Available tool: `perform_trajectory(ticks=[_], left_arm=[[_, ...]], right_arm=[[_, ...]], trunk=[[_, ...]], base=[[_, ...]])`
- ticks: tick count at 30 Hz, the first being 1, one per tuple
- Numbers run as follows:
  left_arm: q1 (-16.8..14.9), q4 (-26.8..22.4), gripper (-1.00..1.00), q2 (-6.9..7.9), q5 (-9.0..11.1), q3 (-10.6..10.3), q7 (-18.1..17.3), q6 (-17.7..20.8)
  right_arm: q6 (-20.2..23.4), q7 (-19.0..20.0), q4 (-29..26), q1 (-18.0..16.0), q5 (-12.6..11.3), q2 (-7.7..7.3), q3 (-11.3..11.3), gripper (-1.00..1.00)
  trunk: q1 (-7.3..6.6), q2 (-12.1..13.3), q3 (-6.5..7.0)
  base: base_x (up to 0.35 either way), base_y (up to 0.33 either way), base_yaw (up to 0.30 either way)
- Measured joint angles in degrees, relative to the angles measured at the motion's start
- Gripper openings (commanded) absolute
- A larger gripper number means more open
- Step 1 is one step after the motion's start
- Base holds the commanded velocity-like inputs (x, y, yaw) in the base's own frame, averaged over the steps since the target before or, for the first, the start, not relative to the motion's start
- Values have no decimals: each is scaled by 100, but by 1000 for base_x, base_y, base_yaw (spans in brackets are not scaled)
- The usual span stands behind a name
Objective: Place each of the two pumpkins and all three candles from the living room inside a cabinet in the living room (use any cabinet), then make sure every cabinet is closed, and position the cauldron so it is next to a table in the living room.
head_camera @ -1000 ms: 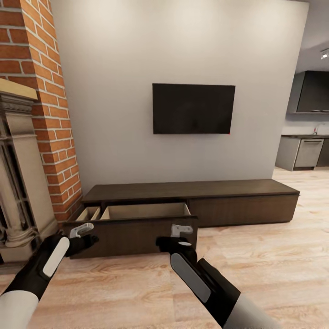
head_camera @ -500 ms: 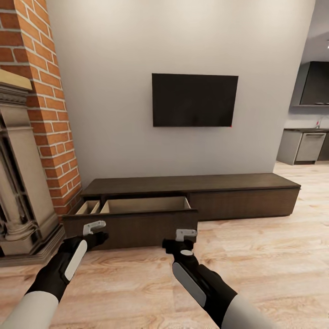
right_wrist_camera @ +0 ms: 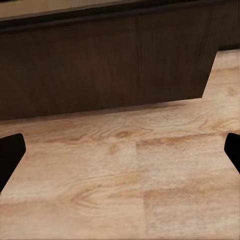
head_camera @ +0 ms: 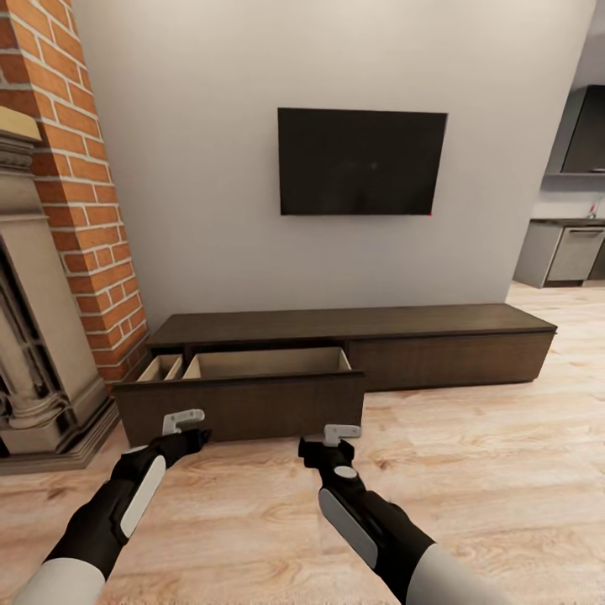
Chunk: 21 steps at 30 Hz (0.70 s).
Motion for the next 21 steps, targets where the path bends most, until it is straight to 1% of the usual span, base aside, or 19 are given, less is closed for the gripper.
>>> perform_trajectory(ticks=[3, 6, 8, 10, 11, 15, 18, 21], left_arm=[[77, -119, 100, 0, -1, -10, -8, -14], [192, -309, 100, -2, -3, -94, 0, -19], [247, -415, 100, 3, -13, -239, 21, -25], [270, -465, 100, 7, -29, -328, 34, -34], [276, -475, 100, 7, -32, -350, 40, -56], [284, -484, 100, 8, -37, -381, 45, -217], [288, -486, 100, 9, -38, -387, 44, -266], [311, -483, 100, 9, -37, -388, 53, -304]], right_arm=[[-166, 5, 78, 0, 40, 0, 2, 100], [-335, 7, 130, 0, 292, 1, -1, 100], [-502, 8, 147, 0, 533, 1, -7, 100], [-652, 8, 160, 0, 662, 1, -12, 100], [-700, 6, 162, 0, 697, 1, -15, 100], [-770, 3, 173, 0, 748, 1, -21, 100], [-783, 3, 175, 0, 757, 1, -22, 100], [-793, 3, 175, 0, 759, 1, -27, 100]], trunk=[[8, -4, -67], [15, -8, -133], [21, -11, -177], [26, -14, -222], [28, -15, -244], [28, -16, -245], [28, -15, -245], [36, -19, -310]], base=[[0, 0, 0], [0, 0, 0], [0, 0, 0], [0, 0, 0], [0, 0, 0], [0, 0, 0], [0, 0, 0], [0, 0, 0]])
